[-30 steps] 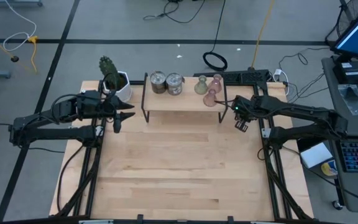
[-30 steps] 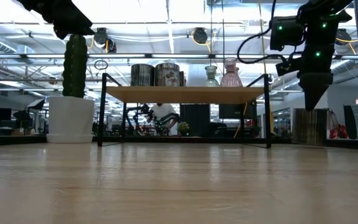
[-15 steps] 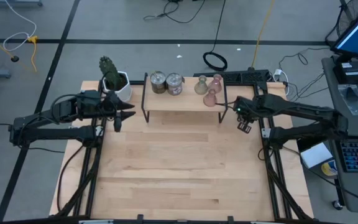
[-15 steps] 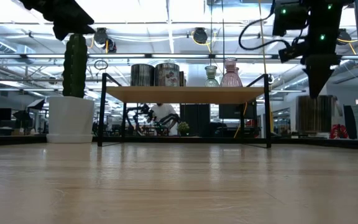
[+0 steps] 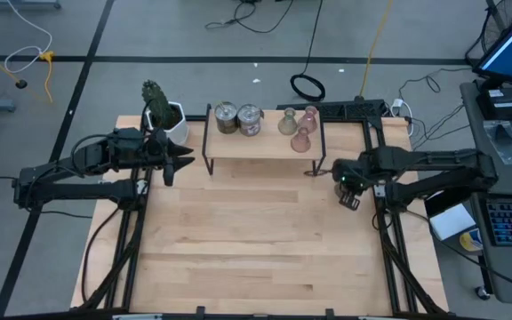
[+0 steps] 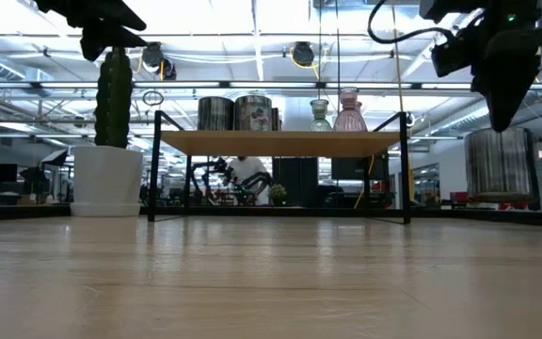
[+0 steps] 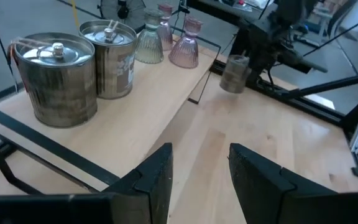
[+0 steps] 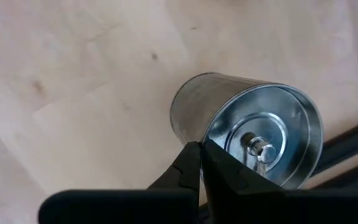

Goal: Pick & Place candle stick holders
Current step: Put the brown scented candle on the shelf

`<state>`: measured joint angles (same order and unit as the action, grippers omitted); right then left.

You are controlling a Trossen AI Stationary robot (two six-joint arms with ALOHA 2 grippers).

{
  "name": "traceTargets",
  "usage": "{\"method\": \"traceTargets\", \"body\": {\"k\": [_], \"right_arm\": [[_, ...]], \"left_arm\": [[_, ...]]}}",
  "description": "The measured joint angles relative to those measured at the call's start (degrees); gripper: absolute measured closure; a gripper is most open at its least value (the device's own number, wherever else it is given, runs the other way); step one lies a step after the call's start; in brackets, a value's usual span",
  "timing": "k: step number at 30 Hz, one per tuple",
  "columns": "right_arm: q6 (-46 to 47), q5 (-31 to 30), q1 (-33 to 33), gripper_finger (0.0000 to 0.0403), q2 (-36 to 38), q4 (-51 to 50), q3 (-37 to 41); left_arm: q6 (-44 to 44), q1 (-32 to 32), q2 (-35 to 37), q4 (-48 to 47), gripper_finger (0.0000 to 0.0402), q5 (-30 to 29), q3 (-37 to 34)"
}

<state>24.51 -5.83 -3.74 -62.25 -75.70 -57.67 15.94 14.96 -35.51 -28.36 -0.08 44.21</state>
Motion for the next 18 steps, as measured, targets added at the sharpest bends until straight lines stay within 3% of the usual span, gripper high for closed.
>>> {"method": "traceTargets", "body": {"k": [11,18], "right_arm": [[7.23,1.62,13.57,0.0403,-7.41,3.88,-0.43],[3.96,-1.93,18.51,0.0403,-15.56,4.17,-8.48]], "left_arm": [[7.27,-0.2,-0.05,0.0,0.0243,-0.01,0.0],[10.28,-2.48,-0.11,-0.02,0.0243,0.04,0.0]]}}
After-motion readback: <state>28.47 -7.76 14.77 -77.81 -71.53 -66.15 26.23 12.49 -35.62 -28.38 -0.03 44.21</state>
